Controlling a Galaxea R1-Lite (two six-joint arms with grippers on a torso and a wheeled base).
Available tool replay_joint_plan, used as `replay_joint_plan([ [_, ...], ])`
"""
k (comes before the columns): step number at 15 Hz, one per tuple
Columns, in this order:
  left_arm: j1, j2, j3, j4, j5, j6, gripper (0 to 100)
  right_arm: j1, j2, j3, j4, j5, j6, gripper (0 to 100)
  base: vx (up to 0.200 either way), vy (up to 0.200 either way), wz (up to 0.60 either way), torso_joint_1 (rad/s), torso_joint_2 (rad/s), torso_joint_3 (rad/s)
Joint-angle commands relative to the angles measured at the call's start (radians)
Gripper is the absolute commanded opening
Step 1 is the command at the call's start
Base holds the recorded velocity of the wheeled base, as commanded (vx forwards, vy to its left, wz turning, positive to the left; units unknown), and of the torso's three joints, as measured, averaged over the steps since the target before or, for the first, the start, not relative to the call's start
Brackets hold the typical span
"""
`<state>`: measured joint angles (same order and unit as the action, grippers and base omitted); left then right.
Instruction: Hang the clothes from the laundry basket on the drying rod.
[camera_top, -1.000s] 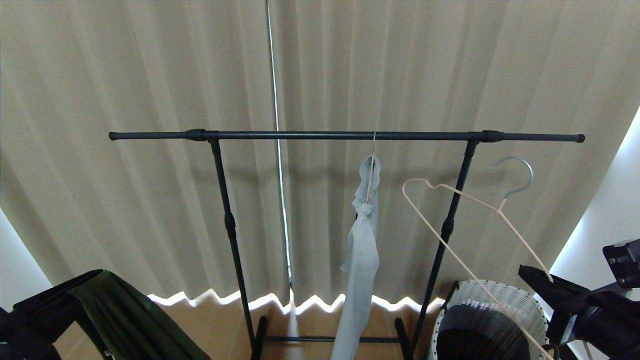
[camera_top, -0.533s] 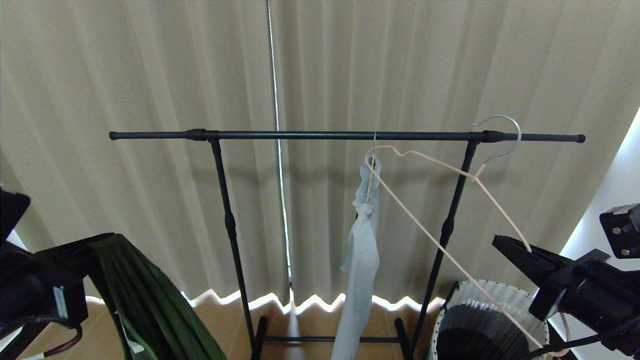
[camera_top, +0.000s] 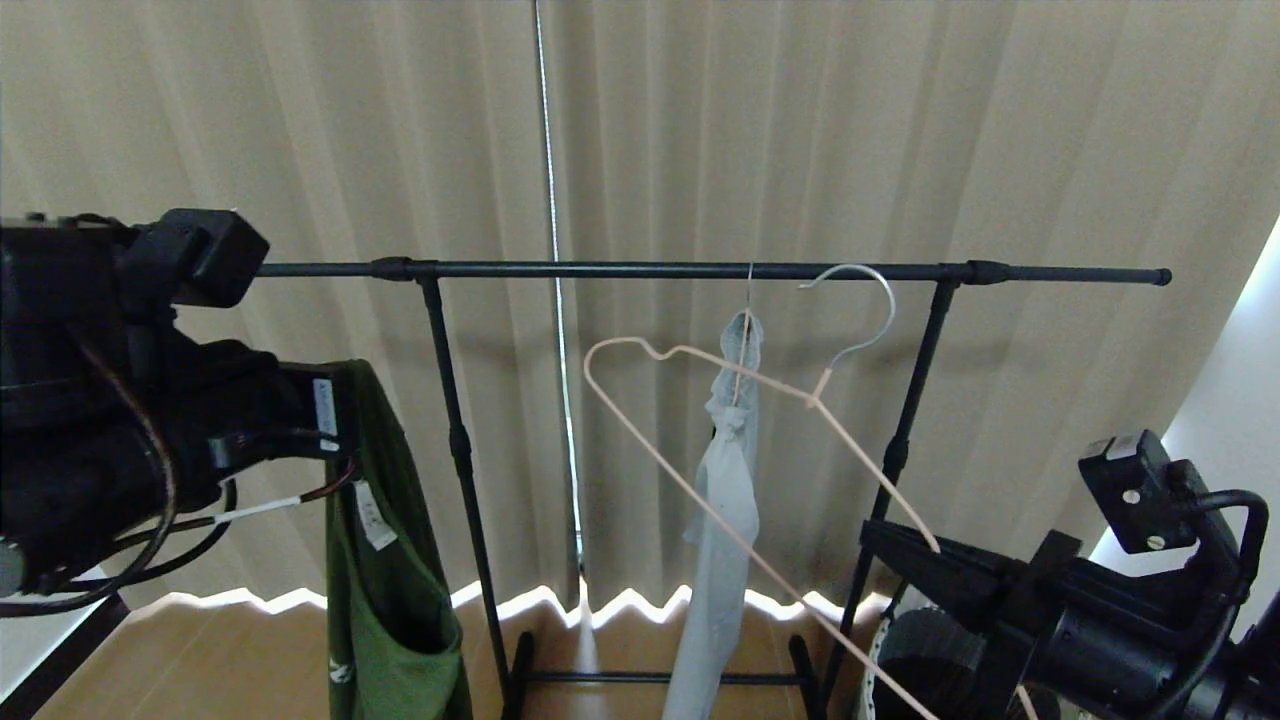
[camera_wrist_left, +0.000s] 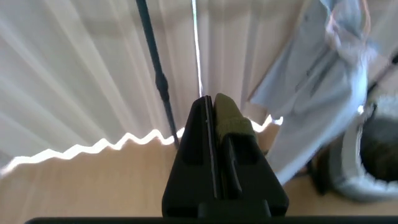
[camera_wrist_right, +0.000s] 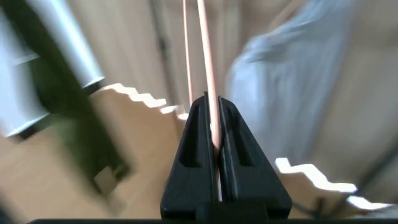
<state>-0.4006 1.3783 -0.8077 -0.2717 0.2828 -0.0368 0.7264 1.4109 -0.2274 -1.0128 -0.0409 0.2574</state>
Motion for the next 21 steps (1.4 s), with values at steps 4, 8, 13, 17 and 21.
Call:
replay_joint_plan([
  [4, -0.063, 0.171, -0.087, -0.006, 0.093, -0.100, 0, 0.177, 0.023, 0.002, -0.001, 0.021, 0.042, 0, 0.000, 0.000, 0.00, 0.000, 0.00, 0.000],
  [8, -0.069, 0.183, -0.104, -0.006, 0.093, -0.120, 0, 0.208, 0.039, -0.013, -0.004, 0.039, 0.042, 0, 0.000, 0.000, 0.00, 0.000, 0.00, 0.000],
  [13, -0.063, 0.186, -0.099, -0.004, 0.093, -0.143, 0, 0.209, 0.049, -0.016, -0.009, 0.039, 0.040, 0, 0.000, 0.000, 0.00, 0.000, 0.00, 0.000],
  [17, -0.047, 0.217, -0.104, -0.007, 0.150, -0.141, 0, 0.238, 0.045, -0.007, -0.010, 0.039, 0.043, 0, 0.000, 0.000, 0.00, 0.000, 0.00, 0.000],
  [21, -0.052, 0.212, -0.102, -0.007, 0.150, -0.141, 0, 0.240, 0.054, -0.021, -0.010, 0.045, 0.042, 0, 0.000, 0.000, 0.00, 0.000, 0.00, 0.000],
])
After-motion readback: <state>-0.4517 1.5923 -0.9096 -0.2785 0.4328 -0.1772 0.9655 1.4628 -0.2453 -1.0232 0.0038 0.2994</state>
